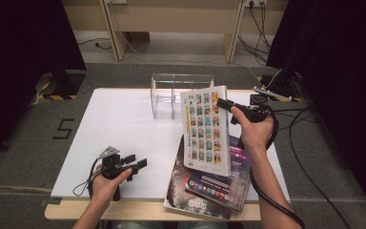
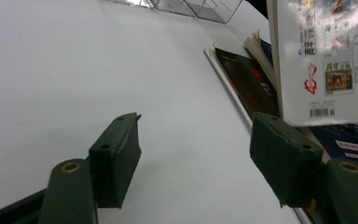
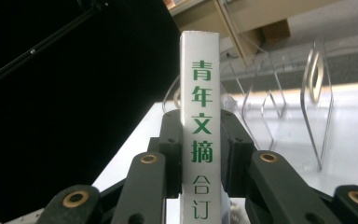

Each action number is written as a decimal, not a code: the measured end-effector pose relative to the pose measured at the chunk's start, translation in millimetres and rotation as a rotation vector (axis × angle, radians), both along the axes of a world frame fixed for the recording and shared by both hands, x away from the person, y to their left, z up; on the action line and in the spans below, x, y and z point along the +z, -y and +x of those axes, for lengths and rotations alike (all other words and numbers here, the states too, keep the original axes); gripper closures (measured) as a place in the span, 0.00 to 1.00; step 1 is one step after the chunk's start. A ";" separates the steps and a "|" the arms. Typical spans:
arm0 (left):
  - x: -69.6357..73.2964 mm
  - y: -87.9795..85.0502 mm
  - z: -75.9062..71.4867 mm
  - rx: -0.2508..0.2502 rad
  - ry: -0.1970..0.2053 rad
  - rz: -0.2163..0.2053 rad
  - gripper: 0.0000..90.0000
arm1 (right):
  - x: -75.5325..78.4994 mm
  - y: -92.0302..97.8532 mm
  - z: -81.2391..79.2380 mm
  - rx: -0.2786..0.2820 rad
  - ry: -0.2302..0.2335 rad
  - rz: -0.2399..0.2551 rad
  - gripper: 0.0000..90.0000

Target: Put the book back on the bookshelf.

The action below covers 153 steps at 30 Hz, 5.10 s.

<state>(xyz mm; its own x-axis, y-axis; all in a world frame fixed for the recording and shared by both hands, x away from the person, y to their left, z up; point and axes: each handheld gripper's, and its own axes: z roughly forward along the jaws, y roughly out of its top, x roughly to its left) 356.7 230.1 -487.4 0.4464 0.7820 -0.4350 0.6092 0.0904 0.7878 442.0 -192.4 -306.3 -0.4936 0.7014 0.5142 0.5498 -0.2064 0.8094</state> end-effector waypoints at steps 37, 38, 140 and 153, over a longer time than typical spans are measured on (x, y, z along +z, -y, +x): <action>-3.7 -3.4 0.0 0.021 0.005 0.037 0.36 | 31.4 7.9 10.9 -0.113 0.106 -0.008 0.82; -3.8 -3.6 0.0 0.022 0.005 0.037 0.36 | 33.7 7.8 13.5 -0.127 0.113 -0.019 0.83; -12.2 -4.3 0.3 0.016 -0.012 0.040 0.36 | 68.3 17.9 133.1 -0.291 0.120 0.110 0.82; -12.1 -5.1 -0.1 0.016 -0.012 0.038 0.36 | 71.2 25.4 127.9 -0.354 0.150 0.028 0.82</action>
